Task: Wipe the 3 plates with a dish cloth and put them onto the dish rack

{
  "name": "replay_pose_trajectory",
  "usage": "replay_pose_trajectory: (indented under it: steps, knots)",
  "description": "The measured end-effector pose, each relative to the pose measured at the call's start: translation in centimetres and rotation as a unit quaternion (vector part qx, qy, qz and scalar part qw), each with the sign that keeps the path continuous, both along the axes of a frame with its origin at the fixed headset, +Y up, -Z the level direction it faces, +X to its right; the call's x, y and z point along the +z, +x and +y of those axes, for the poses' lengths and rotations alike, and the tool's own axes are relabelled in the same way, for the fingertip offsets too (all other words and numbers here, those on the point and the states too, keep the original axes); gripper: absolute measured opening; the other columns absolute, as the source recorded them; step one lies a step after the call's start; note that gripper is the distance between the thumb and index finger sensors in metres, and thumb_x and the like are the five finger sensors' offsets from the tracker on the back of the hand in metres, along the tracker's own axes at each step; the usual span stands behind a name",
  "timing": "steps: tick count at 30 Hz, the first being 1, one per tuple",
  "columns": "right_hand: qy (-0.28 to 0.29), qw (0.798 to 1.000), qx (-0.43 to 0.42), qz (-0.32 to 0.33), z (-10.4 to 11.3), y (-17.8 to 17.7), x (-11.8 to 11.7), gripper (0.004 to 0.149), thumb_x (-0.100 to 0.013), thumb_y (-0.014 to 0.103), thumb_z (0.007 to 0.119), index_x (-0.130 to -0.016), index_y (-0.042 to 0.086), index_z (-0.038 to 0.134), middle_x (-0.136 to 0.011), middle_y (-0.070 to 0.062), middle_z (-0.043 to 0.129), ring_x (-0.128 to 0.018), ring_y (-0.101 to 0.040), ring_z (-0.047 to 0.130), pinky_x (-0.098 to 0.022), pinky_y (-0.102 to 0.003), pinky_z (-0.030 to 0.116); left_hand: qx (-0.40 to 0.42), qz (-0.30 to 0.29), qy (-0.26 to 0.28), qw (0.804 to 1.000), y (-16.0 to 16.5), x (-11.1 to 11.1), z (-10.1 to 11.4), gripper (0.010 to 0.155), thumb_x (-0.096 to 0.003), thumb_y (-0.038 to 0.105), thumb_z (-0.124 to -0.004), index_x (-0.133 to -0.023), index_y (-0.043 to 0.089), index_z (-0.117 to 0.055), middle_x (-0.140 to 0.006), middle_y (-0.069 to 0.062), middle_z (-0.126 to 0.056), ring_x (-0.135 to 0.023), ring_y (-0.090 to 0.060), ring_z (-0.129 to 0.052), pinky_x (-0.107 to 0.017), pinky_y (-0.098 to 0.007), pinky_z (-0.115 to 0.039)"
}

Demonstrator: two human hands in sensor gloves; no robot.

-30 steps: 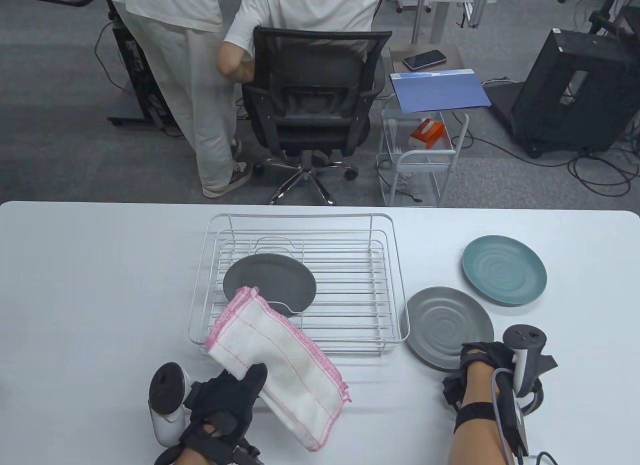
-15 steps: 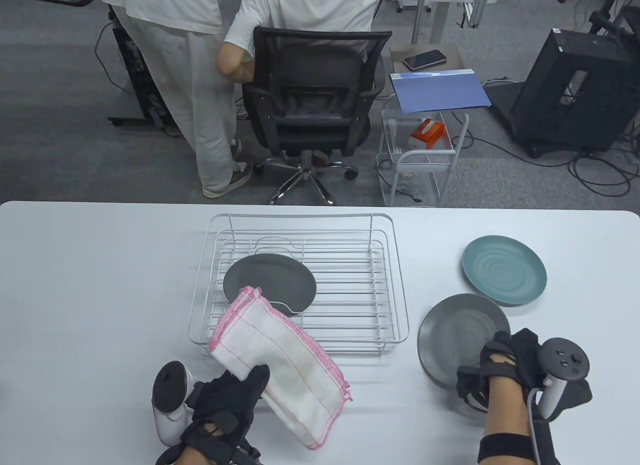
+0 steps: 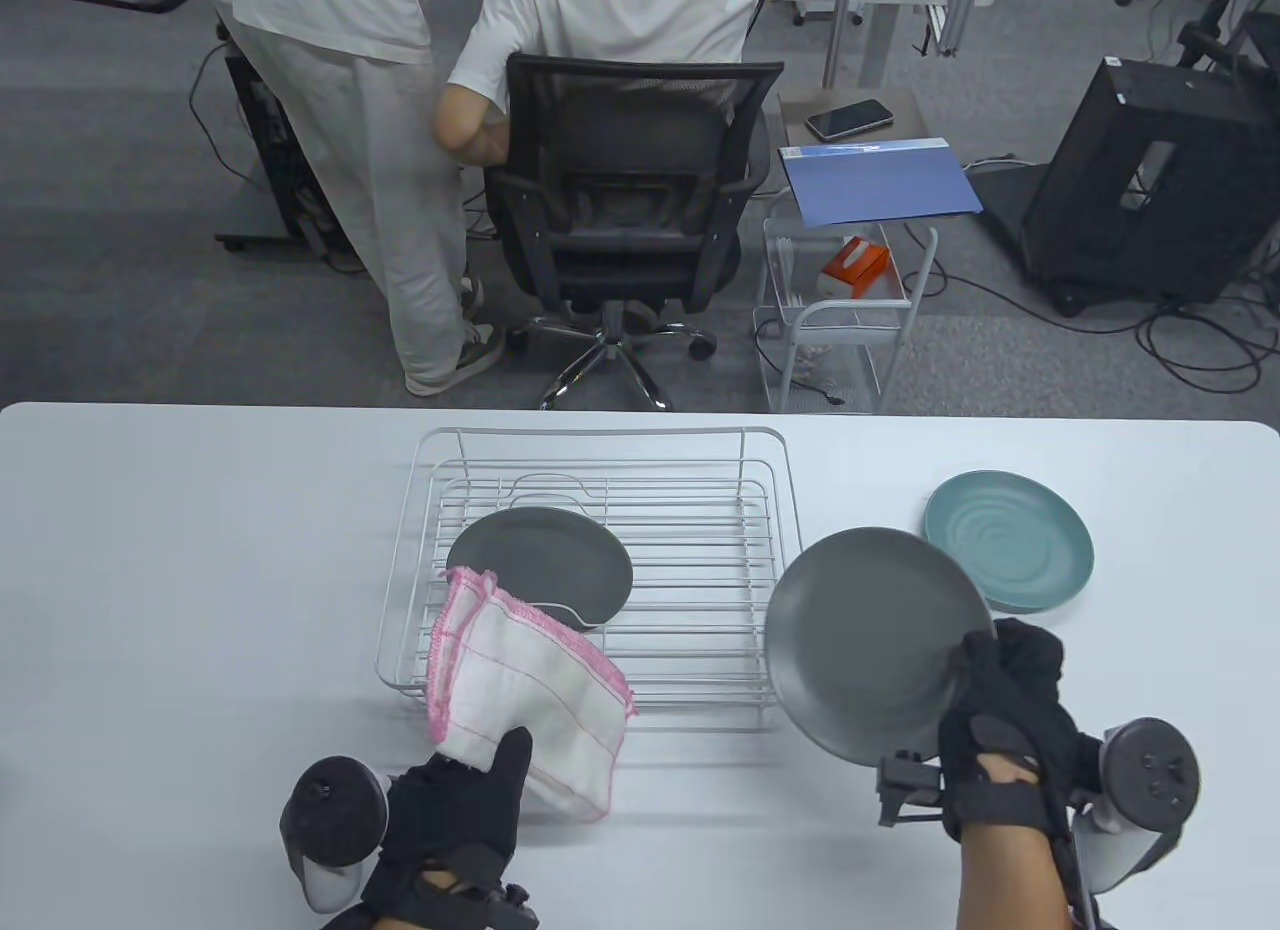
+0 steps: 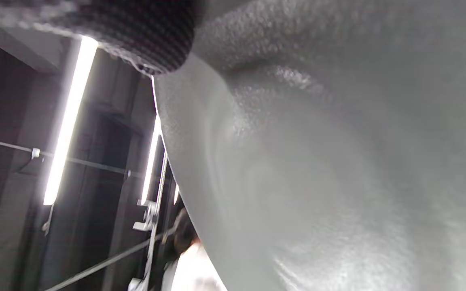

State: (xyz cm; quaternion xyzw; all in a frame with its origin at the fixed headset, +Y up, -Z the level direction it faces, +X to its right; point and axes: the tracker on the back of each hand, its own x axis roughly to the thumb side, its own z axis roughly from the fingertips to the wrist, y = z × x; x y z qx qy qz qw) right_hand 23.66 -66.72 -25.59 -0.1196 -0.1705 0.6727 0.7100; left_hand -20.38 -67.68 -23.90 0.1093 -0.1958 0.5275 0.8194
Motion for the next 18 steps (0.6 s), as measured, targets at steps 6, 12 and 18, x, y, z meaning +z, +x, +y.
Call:
replay_pose_trajectory:
  steps: [6,12,18]
  knots:
    - [-0.035,0.988,-0.064,0.136,-3.4,-7.3,-0.6,0.045,-0.047,0.027,0.074,-0.086,0.012,0.055,-0.086,-0.031,0.061,-0.052,-0.044,0.097,-0.041,-0.065,0.079,-0.192,0.065,0.143,0.969,2.2,2.1,1.6,0.055,-0.0556,0.034,-0.069,-0.108,0.024,-0.053,-0.11,-0.015,-0.07,-0.097,-0.044,-0.078,-0.069,-0.062,-0.061]
    - [-0.009,0.963,-0.115,0.245,-5.9,-10.9,-1.4,0.054,-0.046,0.02,0.077,-0.091,0.006,0.051,-0.086,-0.029,0.064,-0.059,-0.047,0.094,-0.045,-0.066,0.076,-0.363,0.027,0.159,0.918,5.5,2.2,0.8,0.054,-0.0547,0.032,-0.072,-0.107,0.025,-0.059,-0.113,-0.015,-0.063,-0.106,-0.044,-0.062,-0.072,-0.062,-0.053]
    - [0.011,0.954,-0.106,0.281,-6.3,-12.4,-0.2,0.059,-0.044,0.016,0.078,-0.096,0.001,0.055,-0.087,-0.03,0.064,-0.063,-0.05,0.089,-0.047,-0.068,0.073,-0.457,0.002,0.1,0.884,7.5,1.5,-0.5,0.058,-0.0556,0.038,-0.072,-0.109,0.023,-0.054,-0.116,-0.015,-0.047,-0.11,-0.041,-0.041,-0.074,-0.06,-0.041]
